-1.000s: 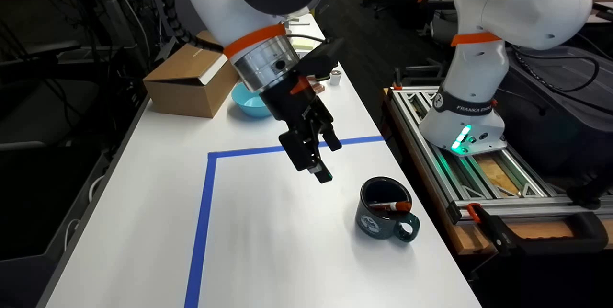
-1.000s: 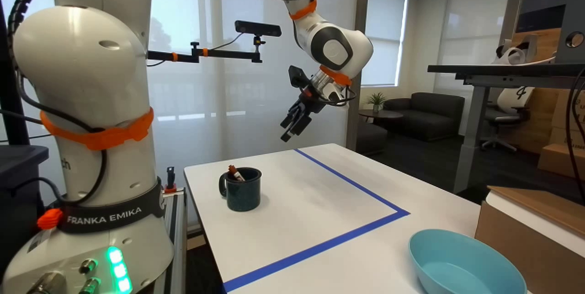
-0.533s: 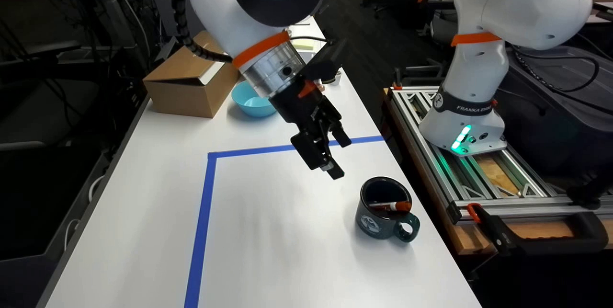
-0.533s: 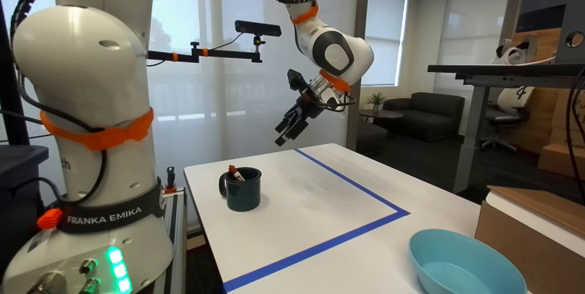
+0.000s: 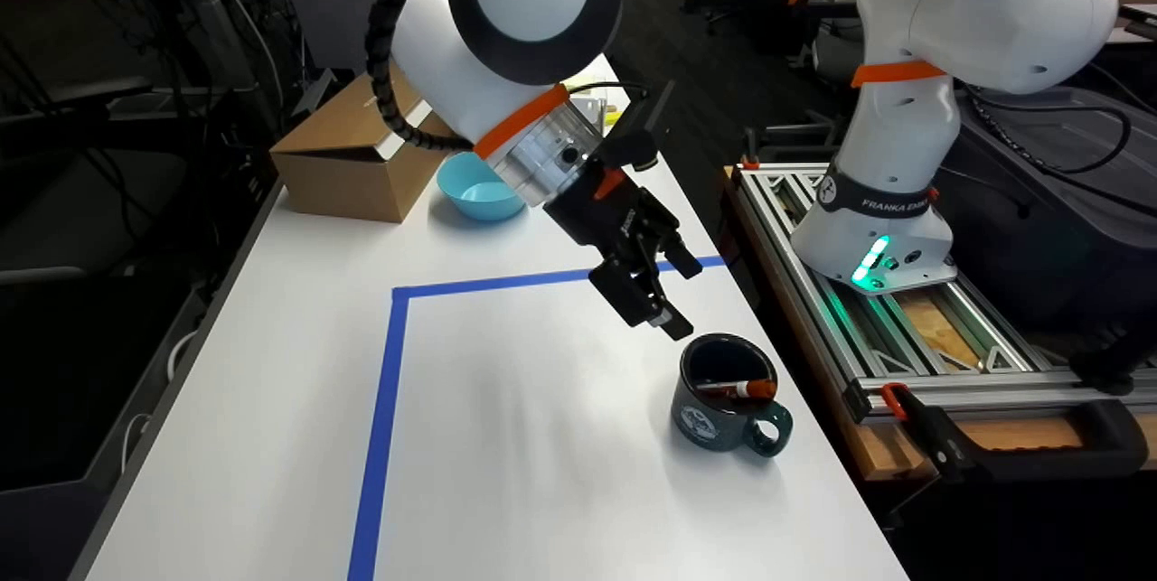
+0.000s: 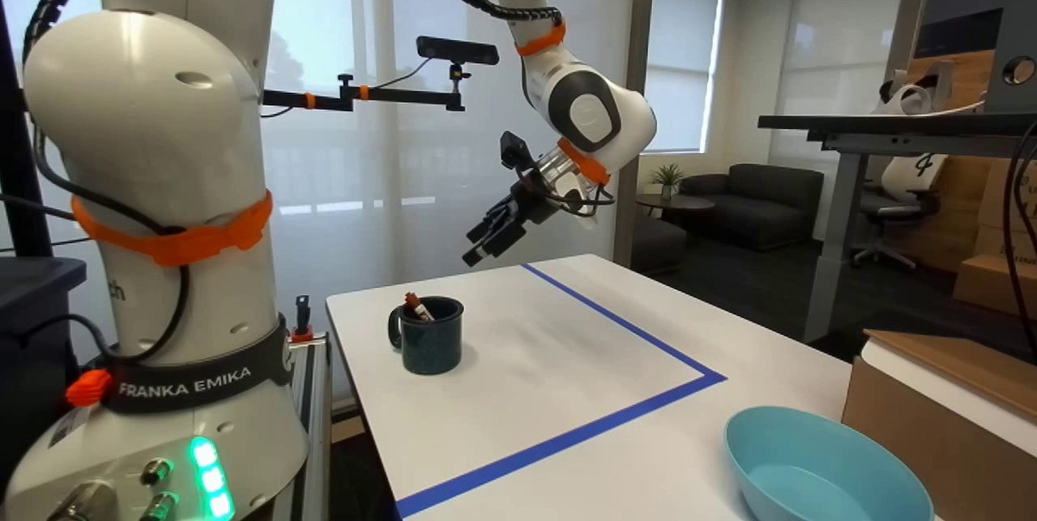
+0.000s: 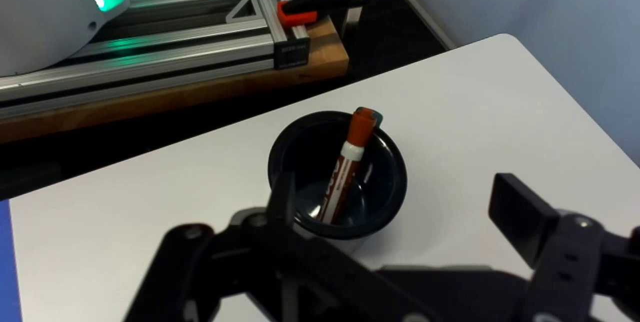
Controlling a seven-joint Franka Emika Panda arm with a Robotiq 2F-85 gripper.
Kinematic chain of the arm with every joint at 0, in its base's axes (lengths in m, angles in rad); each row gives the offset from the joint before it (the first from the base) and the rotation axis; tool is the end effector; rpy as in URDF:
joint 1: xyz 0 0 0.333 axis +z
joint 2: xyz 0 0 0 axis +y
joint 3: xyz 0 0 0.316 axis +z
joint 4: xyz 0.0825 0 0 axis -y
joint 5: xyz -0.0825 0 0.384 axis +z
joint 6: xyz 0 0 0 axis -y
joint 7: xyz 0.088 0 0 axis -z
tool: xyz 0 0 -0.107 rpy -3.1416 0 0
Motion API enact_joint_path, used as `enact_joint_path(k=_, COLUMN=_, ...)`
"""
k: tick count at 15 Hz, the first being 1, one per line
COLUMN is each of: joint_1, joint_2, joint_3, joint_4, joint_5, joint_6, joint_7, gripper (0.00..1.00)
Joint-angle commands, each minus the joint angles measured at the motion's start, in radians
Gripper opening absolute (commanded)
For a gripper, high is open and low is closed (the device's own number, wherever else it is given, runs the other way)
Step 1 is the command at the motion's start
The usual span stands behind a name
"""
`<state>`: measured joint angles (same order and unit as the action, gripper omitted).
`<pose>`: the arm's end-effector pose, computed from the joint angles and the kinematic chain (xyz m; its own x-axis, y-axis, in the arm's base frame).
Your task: Take the red marker out of the green mug.
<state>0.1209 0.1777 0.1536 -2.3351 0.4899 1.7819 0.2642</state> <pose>0.4046 0.1577 0.2370 0.6617 -0.1328 -0.7379 -0.3146 -0.9425 -0.1125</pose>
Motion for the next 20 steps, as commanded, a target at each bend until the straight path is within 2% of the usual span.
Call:
enact_joint_path(k=1, joint_1=0.018, joint_2=-0.008, joint_3=0.005, joint_4=-0.043, joint_5=0.062, joint_6=0.031, joint_7=-0.012, gripper=1.00)
enact_joint_path(k=10, joint_1=0.057, joint_2=0.030, joint_3=0.035, joint_4=-0.109, joint_5=0.182, joint_6=0.073, joint_7=-0.050, gripper=1.00)
enact_joint_path(k=20, joint_1=0.052, joint_2=0.035, joint_3=0.017, joint_4=-0.186, joint_5=0.188, joint_6=0.106, joint_7=-0.056, gripper=1.00)
